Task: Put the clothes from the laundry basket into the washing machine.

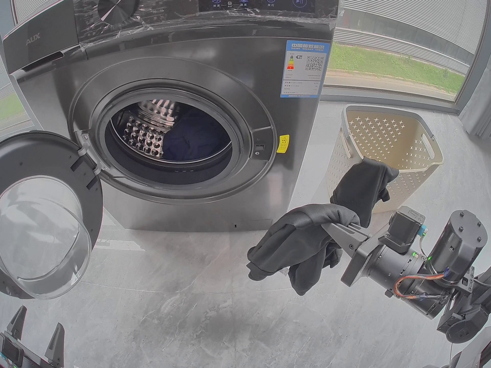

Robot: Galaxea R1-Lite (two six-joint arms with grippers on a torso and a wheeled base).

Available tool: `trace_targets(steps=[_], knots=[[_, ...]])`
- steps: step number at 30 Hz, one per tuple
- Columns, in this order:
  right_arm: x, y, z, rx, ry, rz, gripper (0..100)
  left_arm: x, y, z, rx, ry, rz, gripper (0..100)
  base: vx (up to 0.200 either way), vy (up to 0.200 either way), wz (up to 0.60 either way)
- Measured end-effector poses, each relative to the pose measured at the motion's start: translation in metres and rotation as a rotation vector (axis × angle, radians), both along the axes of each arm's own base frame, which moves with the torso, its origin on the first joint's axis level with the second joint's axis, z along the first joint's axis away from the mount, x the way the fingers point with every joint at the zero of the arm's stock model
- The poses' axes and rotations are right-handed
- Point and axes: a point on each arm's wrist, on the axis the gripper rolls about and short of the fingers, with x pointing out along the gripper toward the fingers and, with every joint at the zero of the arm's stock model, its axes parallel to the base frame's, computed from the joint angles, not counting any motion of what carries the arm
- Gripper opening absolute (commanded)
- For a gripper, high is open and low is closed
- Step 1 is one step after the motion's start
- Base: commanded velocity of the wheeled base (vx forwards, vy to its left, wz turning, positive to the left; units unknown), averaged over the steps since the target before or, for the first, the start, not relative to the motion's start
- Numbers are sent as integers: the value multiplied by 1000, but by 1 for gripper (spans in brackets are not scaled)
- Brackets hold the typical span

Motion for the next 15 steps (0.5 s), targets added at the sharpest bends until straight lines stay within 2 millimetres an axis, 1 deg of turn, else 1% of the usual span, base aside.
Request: trace_targets(steps=[4, 15], knots=[[0, 0, 0, -1, 1, 0, 0, 0, 0, 0, 0, 0, 0, 100, 0, 0, 0], [0, -1, -1, -3, 3, -3, 0, 0, 0, 0, 0, 0, 0, 100, 0, 200, 0]])
